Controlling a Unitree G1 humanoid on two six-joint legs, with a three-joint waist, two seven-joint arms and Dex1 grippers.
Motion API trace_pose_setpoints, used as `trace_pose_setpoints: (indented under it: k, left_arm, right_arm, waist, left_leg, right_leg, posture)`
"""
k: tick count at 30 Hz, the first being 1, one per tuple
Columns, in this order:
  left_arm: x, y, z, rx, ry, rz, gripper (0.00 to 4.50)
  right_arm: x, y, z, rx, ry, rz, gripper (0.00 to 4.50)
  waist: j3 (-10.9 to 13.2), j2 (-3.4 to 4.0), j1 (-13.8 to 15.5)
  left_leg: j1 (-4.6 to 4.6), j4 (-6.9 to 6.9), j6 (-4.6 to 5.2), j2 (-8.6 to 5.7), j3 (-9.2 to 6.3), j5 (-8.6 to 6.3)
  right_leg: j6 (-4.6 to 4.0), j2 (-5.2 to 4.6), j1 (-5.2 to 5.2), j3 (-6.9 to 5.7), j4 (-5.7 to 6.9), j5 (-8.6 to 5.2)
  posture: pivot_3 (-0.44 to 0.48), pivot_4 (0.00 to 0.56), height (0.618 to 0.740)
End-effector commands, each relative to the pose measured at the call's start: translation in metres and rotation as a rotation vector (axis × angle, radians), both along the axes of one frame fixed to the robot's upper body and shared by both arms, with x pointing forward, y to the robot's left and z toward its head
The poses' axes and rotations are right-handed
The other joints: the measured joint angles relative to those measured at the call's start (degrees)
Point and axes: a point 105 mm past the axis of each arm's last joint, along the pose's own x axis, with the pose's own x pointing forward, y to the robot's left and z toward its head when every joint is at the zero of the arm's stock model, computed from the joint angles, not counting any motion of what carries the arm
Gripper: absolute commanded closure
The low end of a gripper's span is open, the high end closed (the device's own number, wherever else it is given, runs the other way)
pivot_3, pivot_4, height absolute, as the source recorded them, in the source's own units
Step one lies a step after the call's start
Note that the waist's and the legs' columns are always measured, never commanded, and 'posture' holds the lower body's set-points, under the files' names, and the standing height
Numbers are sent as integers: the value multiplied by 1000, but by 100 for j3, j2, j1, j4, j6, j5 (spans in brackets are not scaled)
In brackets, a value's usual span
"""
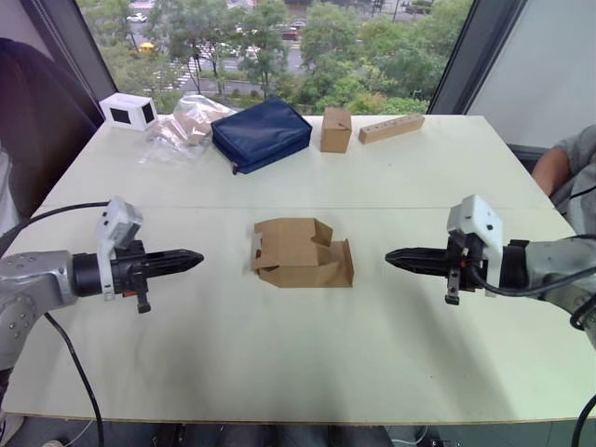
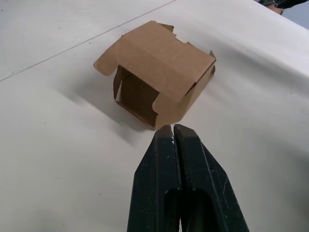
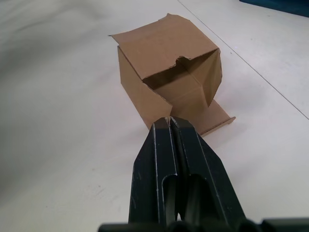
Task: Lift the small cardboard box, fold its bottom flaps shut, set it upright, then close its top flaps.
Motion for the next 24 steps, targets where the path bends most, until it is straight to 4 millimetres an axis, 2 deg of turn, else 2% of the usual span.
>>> trace_pose_setpoints:
  k: [1, 8, 11, 14, 15, 18, 20, 21, 24]
  left_arm:
    - [0, -4, 6, 11, -27, -17, 4474]
    - [13, -8, 3, -16, -24, 16, 4474]
    - [26, -10, -1, -60, 35, 73, 3831]
    - [28, -21, -4, -138, 142, 26, 2419]
    - [30, -23, -6, -162, 175, 20, 2166]
    - [41, -28, -17, -244, 303, 29, 1022]
    - [51, -35, -18, -401, 459, 32, 253]
    - [56, -39, -18, -468, 531, 30, 49]
    - [66, -48, -19, -574, 658, 25, 49]
  right_arm:
    - [-4, 3, 10, -1, -46, 14, 4500]
    - [-5, 4, 7, -17, -52, 13, 4500]
    - [-5, 7, 8, -17, -57, 18, 4500]
    - [-2, 8, 9, -23, -68, 24, 4500]
    - [-2, 9, 8, -24, -69, 25, 4500]
    - [-1, 9, 1, -34, -67, 21, 4500]
    - [-1, 10, 3, -20, -74, 14, 4500]
    - [-1, 10, 3, -19, -79, 9, 4500]
    - [-2, 10, 0, -27, -85, -6, 4500]
  waist:
    - [0, 0, 0]
    - [0, -1, 12]
    - [0, -2, 25]
    - [0, -3, 22]
    - [0, -3, 21]
    - [0, -4, 25]
    - [2, -7, 36]
    - [1, -8, 49]
    - [4, -18, 44]
  left_leg:
    - [0, 0, -1, 0, 0, 1]
    - [3, 1, -8, 0, 0, 7]
    - [3, 1, -8, 0, -1, 8]
    - [3, 7, -7, 0, -2, 9]
    - [4, 8, -7, 0, -2, 9]
    - [3, 10, -6, -1, -1, 10]
    - [3, 13, -15, -1, -1, 17]
    - [1, 19, -13, -1, -3, 17]
    - [-3, 43, 5, 0, -11, 15]
  right_leg:
    - [0, 0, 0, 0, 0, 0]
    - [-3, 0, 1, -1, 5, 2]
    - [-1, 0, 2, -3, 5, 3]
    - [12, 2, 6, -6, 8, 10]
    - [13, 2, 7, -7, 8, 11]
    - [17, 4, 8, -9, 8, 13]
    - [20, 8, 10, -13, 13, 14]
    - [21, 12, 10, -16, 18, 15]
    - [26, 21, 21, -27, 22, 16]
  posture:
    - [0, 150, 740]
    - [0, 150, 740]
    - [0, 150, 740]
    - [0, 150, 740]
    - [0, 150, 740]
    - [0, 150, 740]
    - [0, 150, 740]
    - [0, 150, 740]
    - [0, 150, 740]
